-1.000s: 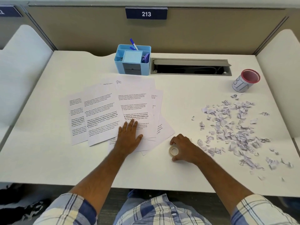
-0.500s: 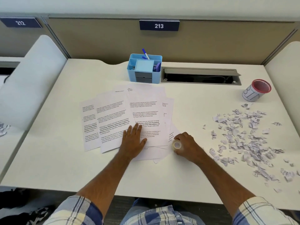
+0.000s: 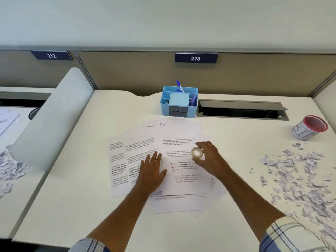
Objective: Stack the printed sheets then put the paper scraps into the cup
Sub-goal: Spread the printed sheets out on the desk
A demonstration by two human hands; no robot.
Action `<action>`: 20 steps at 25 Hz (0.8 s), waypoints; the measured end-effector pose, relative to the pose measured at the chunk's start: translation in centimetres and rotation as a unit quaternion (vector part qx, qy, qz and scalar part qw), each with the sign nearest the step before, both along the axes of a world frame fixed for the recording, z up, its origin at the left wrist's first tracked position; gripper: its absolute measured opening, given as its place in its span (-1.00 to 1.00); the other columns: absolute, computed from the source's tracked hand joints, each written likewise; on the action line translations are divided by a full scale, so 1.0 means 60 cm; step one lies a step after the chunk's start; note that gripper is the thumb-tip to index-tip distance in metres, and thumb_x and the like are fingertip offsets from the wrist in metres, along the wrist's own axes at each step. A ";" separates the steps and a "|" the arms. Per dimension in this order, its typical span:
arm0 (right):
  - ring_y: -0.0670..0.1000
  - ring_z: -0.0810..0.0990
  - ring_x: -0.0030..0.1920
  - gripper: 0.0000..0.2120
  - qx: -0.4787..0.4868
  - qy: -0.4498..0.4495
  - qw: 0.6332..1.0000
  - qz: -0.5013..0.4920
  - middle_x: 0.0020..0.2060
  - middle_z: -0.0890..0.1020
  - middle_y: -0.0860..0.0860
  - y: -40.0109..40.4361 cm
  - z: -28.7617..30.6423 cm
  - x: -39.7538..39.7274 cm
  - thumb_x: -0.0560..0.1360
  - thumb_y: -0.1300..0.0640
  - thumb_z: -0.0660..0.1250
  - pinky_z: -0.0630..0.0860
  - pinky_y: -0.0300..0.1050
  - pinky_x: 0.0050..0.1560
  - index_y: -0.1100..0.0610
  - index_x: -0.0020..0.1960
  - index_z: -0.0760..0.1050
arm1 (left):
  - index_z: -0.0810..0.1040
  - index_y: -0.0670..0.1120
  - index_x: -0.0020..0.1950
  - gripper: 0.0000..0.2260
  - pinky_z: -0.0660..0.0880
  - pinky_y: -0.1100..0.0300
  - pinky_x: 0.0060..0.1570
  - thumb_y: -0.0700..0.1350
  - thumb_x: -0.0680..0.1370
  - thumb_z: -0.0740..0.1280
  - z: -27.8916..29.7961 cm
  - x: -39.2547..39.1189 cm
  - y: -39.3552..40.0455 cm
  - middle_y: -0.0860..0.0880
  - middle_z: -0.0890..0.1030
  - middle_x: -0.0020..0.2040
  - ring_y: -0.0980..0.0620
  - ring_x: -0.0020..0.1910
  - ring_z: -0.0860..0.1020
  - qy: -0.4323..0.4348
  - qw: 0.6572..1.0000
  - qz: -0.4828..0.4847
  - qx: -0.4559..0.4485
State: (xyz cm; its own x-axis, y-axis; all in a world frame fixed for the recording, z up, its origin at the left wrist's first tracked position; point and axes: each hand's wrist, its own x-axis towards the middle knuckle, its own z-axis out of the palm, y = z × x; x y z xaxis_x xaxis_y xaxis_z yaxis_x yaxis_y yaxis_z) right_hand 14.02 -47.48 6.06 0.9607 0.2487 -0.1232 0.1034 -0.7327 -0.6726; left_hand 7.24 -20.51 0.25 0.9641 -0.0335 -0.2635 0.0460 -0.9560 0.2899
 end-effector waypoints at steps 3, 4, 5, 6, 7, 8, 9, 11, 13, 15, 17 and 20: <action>0.05 0.47 0.20 -0.57 -0.008 -0.006 1.000 0.008 0.15 0.50 -0.05 0.039 0.030 0.059 0.47 0.05 0.53 0.48 -0.02 0.16 -0.01 0.25 0.43 | -0.02 -0.03 0.72 -0.32 -0.11 -0.13 0.64 0.19 0.70 0.17 -0.003 0.019 0.025 -0.01 -0.02 0.73 -0.14 0.71 -0.06 -0.001 1.000 -0.002 0.003; 0.05 0.47 0.18 -0.57 -0.015 -0.007 1.000 0.010 0.15 0.50 -0.04 0.054 0.040 0.082 0.47 0.04 0.54 0.48 -0.02 0.14 -0.01 0.23 0.42 | -0.01 -0.04 0.72 -0.32 -0.11 -0.13 0.64 0.19 0.70 0.17 -0.005 0.025 0.034 -0.02 -0.02 0.73 -0.14 0.71 -0.05 0.001 1.000 -0.002 0.002; 0.04 0.47 0.18 -0.57 -0.022 -0.012 1.000 0.010 0.16 0.51 -0.03 0.068 0.049 0.105 0.46 0.03 0.54 0.48 -0.03 0.12 -0.01 0.22 0.41 | -0.01 -0.05 0.72 -0.32 -0.11 -0.14 0.64 0.19 0.70 0.16 -0.008 0.032 0.044 -0.03 -0.02 0.73 -0.15 0.71 -0.05 0.003 1.000 -0.003 -0.001; 0.05 0.47 0.19 -0.55 -0.027 -0.020 0.999 0.011 0.17 0.52 -0.02 0.082 0.058 0.128 0.46 0.02 0.55 0.46 -0.05 0.11 0.00 0.23 0.41 | -0.01 -0.05 0.72 -0.32 -0.11 -0.14 0.64 0.20 0.70 0.14 -0.012 0.040 0.053 -0.04 -0.02 0.73 -0.16 0.71 -0.06 0.002 1.000 -0.004 -0.004; 0.05 0.46 0.20 -0.55 -0.031 -0.027 0.999 0.011 0.19 0.52 -0.01 0.096 0.067 0.152 0.45 0.02 0.55 0.43 -0.06 0.10 0.01 0.23 0.41 | -0.02 -0.05 0.72 -0.31 -0.12 -0.14 0.63 0.23 0.69 0.10 -0.016 0.046 0.062 -0.04 -0.03 0.73 -0.16 0.71 -0.07 0.005 1.000 -0.004 -0.003; 0.04 0.45 0.21 -0.54 -0.032 -0.033 0.999 0.010 0.21 0.52 -0.01 0.109 0.075 0.175 0.46 0.02 0.55 0.41 -0.07 0.09 0.02 0.23 0.40 | -0.03 -0.05 0.72 -0.28 -0.13 -0.14 0.63 0.28 0.66 0.02 -0.018 0.054 0.069 -0.03 -0.04 0.73 -0.15 0.71 -0.08 0.007 1.000 -0.006 0.002; 0.04 0.44 0.21 -0.55 -0.032 -0.039 0.999 0.009 0.21 0.51 -0.01 0.120 0.083 0.197 0.46 0.03 0.55 0.40 -0.08 0.08 0.03 0.23 0.40 | -0.04 -0.04 0.72 -0.24 -0.14 -0.13 0.63 0.33 0.61 -0.08 -0.020 0.060 0.076 -0.02 -0.06 0.73 -0.14 0.71 -0.10 0.008 1.000 -0.006 0.005; 0.05 0.45 0.20 -0.56 -0.035 -0.054 0.998 0.005 0.20 0.53 0.00 0.141 0.095 0.240 0.45 0.04 0.54 0.44 -0.05 0.08 0.04 0.20 0.40 | -0.05 -0.03 0.72 -0.20 -0.16 -0.10 0.63 0.34 0.55 -0.14 -0.028 0.072 0.088 -0.01 -0.07 0.73 -0.13 0.71 -0.11 0.004 1.000 -0.001 0.004; 0.07 0.48 0.20 -0.57 -0.031 -0.057 0.998 -0.007 0.20 0.54 0.02 0.160 0.101 0.283 0.44 0.06 0.53 0.52 0.01 0.09 0.03 0.20 0.39 | -0.05 -0.03 0.72 -0.17 -0.17 -0.09 0.63 0.36 0.52 -0.17 -0.036 0.086 0.101 -0.02 -0.05 0.73 -0.14 0.71 -0.10 -0.002 1.000 0.005 -0.004; 0.08 0.48 0.22 -0.56 -0.025 -0.050 0.998 -0.019 0.23 0.53 0.03 0.176 0.105 0.319 0.45 0.09 0.51 0.54 0.04 0.13 0.04 0.23 0.39 | -0.05 -0.02 0.72 -0.13 -0.17 -0.08 0.63 0.37 0.48 -0.21 -0.043 0.097 0.112 -0.02 -0.05 0.73 -0.14 0.71 -0.10 -0.012 1.000 0.011 -0.011; 0.11 0.46 0.26 -0.55 -0.032 -0.058 0.998 -0.024 0.27 0.51 0.05 0.186 0.103 0.352 0.47 0.13 0.50 0.51 0.05 0.20 0.06 0.27 0.39 | -0.06 -0.01 0.72 -0.16 -0.19 -0.07 0.63 0.36 0.50 -0.21 -0.051 0.104 0.120 -0.01 -0.07 0.73 -0.13 0.71 -0.12 -0.020 1.000 0.012 -0.010; 0.13 0.42 0.28 -0.53 -0.066 -0.060 0.996 -0.030 0.31 0.50 0.07 0.195 0.094 0.392 0.49 0.18 0.49 0.43 -0.03 0.18 0.10 0.32 0.39 | -0.10 0.00 0.72 -0.20 -0.27 -0.05 0.64 0.36 0.55 -0.18 -0.061 0.108 0.123 0.02 -0.13 0.72 -0.10 0.70 -0.18 -0.031 0.999 0.011 -0.009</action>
